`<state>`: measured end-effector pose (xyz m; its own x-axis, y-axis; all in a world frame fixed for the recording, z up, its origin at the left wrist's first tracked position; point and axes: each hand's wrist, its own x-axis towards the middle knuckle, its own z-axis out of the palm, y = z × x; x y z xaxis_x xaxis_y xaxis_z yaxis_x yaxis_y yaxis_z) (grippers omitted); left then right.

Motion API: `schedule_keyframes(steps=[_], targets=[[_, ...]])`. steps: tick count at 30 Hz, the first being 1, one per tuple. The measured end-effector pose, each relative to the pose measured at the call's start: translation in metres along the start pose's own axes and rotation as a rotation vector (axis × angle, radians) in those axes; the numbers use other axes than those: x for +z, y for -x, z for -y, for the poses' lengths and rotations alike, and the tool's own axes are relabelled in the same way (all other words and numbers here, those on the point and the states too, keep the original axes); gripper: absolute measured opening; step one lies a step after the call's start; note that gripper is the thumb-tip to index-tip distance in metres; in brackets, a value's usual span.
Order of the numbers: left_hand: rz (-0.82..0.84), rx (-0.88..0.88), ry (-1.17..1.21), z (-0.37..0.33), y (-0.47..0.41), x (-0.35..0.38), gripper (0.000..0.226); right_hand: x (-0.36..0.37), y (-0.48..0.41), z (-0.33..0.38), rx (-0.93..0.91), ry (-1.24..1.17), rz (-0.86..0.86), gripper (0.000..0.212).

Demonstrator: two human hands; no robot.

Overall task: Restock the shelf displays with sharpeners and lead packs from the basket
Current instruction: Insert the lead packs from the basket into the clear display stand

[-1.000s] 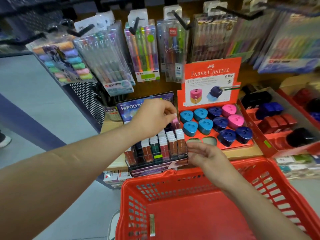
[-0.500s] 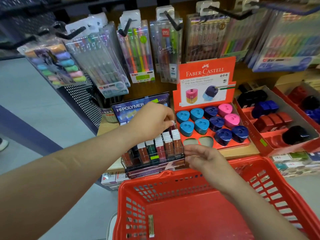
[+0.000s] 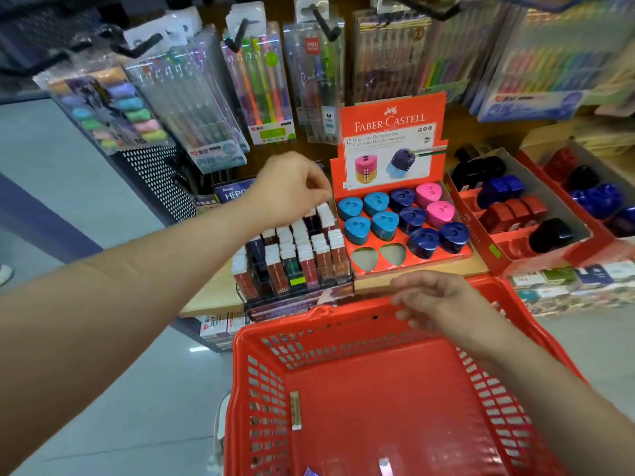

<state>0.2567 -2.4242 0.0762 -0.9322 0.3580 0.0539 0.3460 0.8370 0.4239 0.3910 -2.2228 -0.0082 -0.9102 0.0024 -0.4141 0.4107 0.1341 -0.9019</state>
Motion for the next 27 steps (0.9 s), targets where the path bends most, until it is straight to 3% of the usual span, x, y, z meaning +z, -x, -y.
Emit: schedule_keyframes(steps=[3,8,13,17,23,27], targets=[[0.029,0.051,0.013,-0.023,0.027,-0.014,0.005,-0.016,0.010,-0.006,0.010,0.214,0.055,0.020],[0.267,0.158,-0.177,-0.037,0.091,0.029,0.010,-0.016,0.024,-0.044,0.060,0.567,0.188,0.018],[0.616,-0.046,-0.249,-0.009,0.167,0.147,0.020,0.003,0.036,-0.111,0.159,0.843,0.316,0.015],[0.917,-0.129,-0.338,0.017,0.229,0.226,0.029,0.021,0.035,-0.163,0.195,0.996,0.460,0.028],[1.058,-0.068,-0.210,0.037,0.261,0.290,0.038,0.042,0.015,-0.224,0.158,0.996,0.718,0.048],[1.061,0.038,-0.242,0.044,0.263,0.310,0.037,0.055,0.009,-0.255,0.059,1.081,0.887,0.041]])
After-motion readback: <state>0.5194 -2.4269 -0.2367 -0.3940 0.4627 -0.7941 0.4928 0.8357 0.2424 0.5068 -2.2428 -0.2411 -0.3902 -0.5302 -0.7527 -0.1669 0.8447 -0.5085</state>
